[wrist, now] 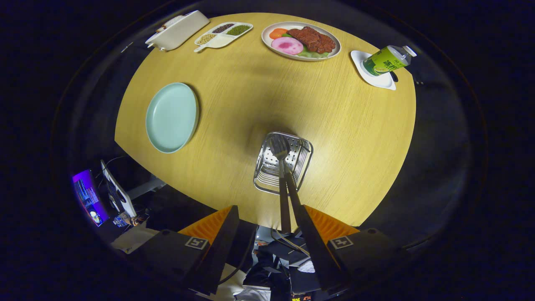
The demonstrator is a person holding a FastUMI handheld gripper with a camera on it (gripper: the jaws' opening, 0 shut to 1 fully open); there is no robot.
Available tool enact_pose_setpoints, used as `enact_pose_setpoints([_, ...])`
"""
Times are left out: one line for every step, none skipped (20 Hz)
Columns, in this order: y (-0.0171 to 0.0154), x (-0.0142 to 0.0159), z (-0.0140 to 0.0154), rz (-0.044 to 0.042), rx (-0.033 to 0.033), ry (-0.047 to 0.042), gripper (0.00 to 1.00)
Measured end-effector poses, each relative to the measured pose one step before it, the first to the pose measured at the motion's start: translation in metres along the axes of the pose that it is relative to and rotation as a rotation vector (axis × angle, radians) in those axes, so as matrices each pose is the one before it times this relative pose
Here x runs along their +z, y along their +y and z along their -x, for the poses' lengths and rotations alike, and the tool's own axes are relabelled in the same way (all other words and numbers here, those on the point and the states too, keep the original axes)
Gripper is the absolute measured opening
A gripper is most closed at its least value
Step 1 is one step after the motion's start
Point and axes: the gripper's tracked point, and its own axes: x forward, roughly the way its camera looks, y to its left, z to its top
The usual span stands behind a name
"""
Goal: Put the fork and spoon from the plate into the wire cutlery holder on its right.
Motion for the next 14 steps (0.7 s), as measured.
enact_pose_setpoints([0.00236,0.00535,0.01152,-0.00130,0.00835,-0.04443,0.92])
enact_pose_setpoints([0.00252,0.00245,0.01399,-0.00571,0.00652,-0.05553,1.00])
enact_pose_setpoints([0.00403,0.00771,0.01648,-0.01097,0.00846,-0.06210,1.00])
enact_pose_setpoints([0.00615,0.00658,0.01817,-0.01343,0.01287,-0.06967,0.99])
enact_pose_setpoints([0.00647,0.01119,0.01637,-0.01815,0.01258,-0.08212,1.00])
enact_pose_setpoints([0.00728,0.01324,0.01535,-0.02575,0.01849,-0.09676,1.00])
enact_pose_setpoints([0.00361,0.01289,0.01669,-0.03414,0.00311,-0.09624,1.00])
enact_pose_setpoints([0.00260,0.01276,0.01271,-0.01918,0.00502,-0.09197,1.00])
enact_pose_setpoints([0.00147,0.01174,0.01242,-0.01971,-0.00635,-0.08183,1.00])
enact_pose_setpoints([0.00124,0.00938,0.01198,-0.01419,0.00048,-0.07022,1.00])
enact_pose_setpoints([0.00205,0.00682,0.01137,-0.01465,0.00107,-0.06469,1.00])
enact_pose_setpoints([0.00312,0.00756,0.01140,-0.01001,0.00100,-0.06028,1.00])
enact_pose_setpoints([0.00208,0.00773,0.01044,-0.00475,-0.00381,-0.05834,1.00])
enact_pose_setpoints([0.00016,0.00649,0.00870,-0.00357,-0.00964,-0.05399,1.00])
